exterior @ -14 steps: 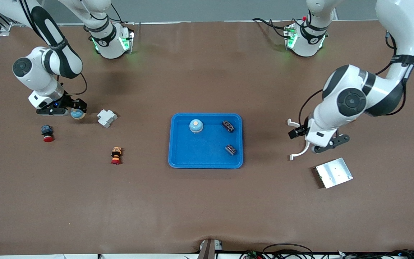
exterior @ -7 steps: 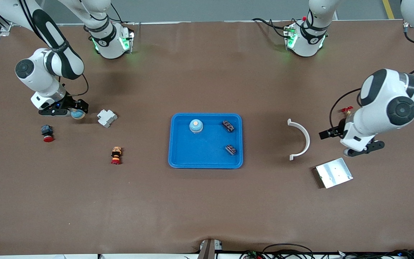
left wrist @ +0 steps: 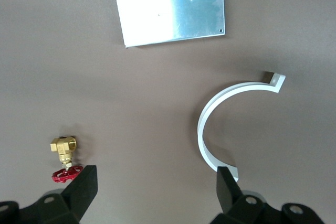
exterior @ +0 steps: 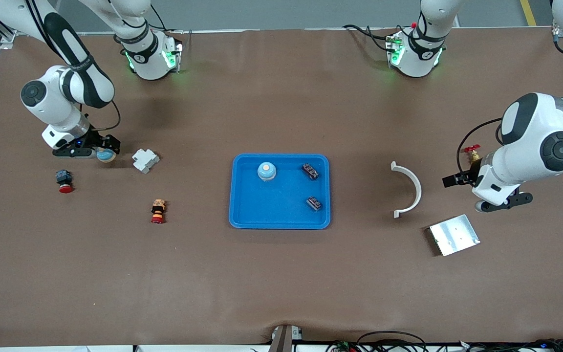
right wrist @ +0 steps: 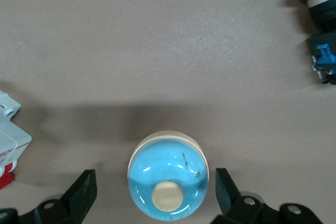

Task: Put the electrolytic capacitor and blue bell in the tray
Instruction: 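Return the left arm to rest while the right gripper grasps the bell, then carry the second blue bell over the tray with the right gripper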

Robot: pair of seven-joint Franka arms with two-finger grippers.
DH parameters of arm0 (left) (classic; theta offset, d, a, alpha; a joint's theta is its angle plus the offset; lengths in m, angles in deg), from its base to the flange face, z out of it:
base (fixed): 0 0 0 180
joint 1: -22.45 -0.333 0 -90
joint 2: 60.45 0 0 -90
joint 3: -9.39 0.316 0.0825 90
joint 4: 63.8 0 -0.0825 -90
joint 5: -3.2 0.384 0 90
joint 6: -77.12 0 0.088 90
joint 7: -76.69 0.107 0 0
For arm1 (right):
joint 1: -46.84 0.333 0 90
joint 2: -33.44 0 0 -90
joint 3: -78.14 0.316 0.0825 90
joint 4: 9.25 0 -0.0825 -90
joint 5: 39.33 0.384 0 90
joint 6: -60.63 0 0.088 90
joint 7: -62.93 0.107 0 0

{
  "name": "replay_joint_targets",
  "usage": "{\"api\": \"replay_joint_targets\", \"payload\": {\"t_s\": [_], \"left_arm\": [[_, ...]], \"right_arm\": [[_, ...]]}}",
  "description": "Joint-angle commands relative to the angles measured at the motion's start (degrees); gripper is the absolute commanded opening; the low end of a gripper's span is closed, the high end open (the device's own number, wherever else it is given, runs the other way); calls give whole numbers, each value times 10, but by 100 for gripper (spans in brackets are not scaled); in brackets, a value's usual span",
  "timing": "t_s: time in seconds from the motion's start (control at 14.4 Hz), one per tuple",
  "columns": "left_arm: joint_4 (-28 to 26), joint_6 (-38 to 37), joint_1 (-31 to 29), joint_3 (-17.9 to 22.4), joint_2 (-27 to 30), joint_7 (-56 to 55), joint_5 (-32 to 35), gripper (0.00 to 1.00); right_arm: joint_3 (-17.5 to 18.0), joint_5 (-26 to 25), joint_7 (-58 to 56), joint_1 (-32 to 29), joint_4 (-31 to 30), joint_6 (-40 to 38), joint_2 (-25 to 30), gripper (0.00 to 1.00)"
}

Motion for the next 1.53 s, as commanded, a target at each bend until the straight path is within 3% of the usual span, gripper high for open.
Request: {"api": "replay_joint_targets", "payload": {"t_s": [0.0, 0.14, 0.28, 0.42, 0.56, 0.69, 0.83, 0.97, 1.25, 1.46], "left_arm": [[7, -18, 54, 59, 28, 31, -32, 100], [10, -20, 137, 158, 64, 76, -85, 100], [6, -21, 224, 272, 98, 144, -139, 100], [6, -36, 297, 358, 115, 179, -170, 100], [5, -40, 359, 432, 133, 194, -199, 100], [5, -41, 406, 492, 154, 218, -229, 100], [11, -55, 432, 529, 173, 221, -238, 100], [43, -71, 463, 562, 184, 220, -248, 100], [201, -175, 484, 581, 146, 209, -268, 100], [236, -203, 489, 580, 145, 209, -275, 100]], "right_arm": [[9, -1, -13, -16, -8, 8, 3, 100], [9, -1, -13, -17, -8, 9, 0, 100], [9, -1, -13, -17, -8, 11, -2, 88], [9, -1, -13, -17, -8, 11, -3, 80], [9, -1, -13, -17, -7, 11, -3, 60], [9, -1, -13, -16, -7, 11, -3, 31], [9, -1, -13, -16, -7, 10, -3, 2], [10, -1, -9, -16, -5, 10, -2, 0], [14, -1, -4, -11, -2, 4, 4, 0], [17, 0, 0, -2, -1, 1, 17, 0]]}}
